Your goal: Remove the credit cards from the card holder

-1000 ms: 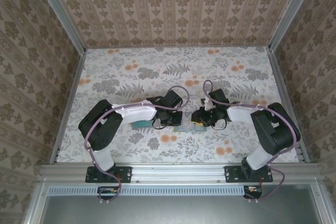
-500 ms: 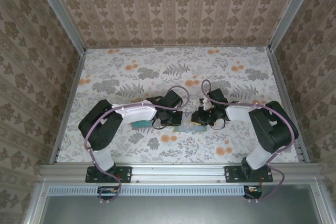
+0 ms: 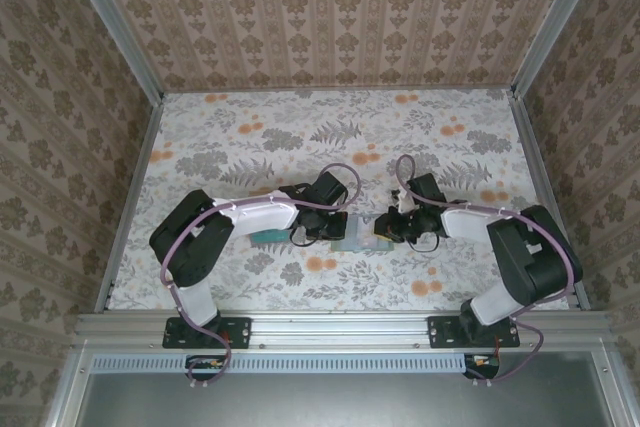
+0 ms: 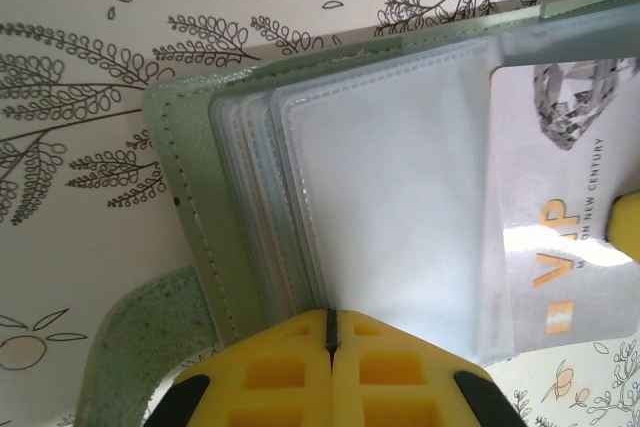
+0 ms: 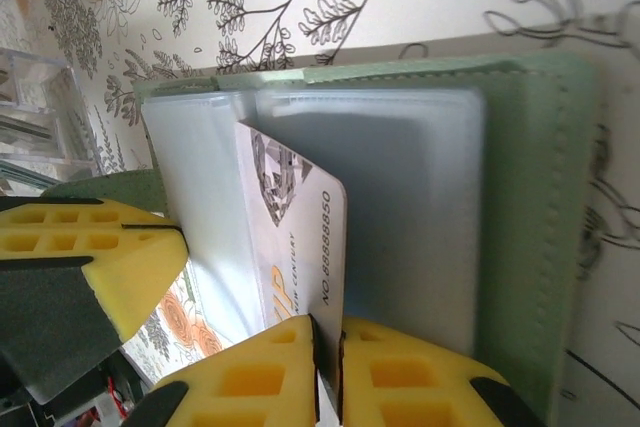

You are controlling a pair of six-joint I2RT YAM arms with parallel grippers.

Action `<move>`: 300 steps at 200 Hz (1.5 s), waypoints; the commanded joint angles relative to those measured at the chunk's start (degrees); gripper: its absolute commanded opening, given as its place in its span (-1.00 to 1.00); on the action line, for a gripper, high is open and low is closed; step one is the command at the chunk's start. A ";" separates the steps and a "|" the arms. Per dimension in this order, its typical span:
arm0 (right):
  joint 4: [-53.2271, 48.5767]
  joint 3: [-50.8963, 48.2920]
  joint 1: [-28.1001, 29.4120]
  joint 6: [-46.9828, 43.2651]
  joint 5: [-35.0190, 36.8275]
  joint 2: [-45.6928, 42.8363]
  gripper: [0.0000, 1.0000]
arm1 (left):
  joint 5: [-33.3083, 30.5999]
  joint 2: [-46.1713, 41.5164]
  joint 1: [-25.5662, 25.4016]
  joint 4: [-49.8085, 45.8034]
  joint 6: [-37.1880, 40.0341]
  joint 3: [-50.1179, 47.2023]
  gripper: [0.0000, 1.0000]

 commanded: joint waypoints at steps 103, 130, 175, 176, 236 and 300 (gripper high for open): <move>-14.40 2.64 -2.23 -3.80 5.99 -18.35 -1.00 | -3.59 -3.86 0.89 -7.20 1.14 3.64 -0.83; -15.32 5.05 -1.49 -4.44 6.32 -19.81 -1.00 | -5.78 -8.08 2.06 -8.63 0.83 4.60 -0.55; -19.11 13.08 3.65 -9.47 8.79 -17.67 -1.00 | -10.08 -18.35 5.17 -10.63 0.17 4.21 0.27; -19.21 13.29 3.83 -9.64 8.86 -17.53 -1.00 | -10.20 -18.56 5.25 -10.76 0.16 4.16 0.29; -22.36 27.56 15.51 -20.78 15.51 -8.41 -1.00 | -18.29 -36.55 11.42 -17.86 0.66 -0.62 1.00; -25.05 45.15 24.93 -41.30 17.99 6.60 -1.00 | -23.38 -56.16 21.03 -29.42 0.86 -5.79 1.00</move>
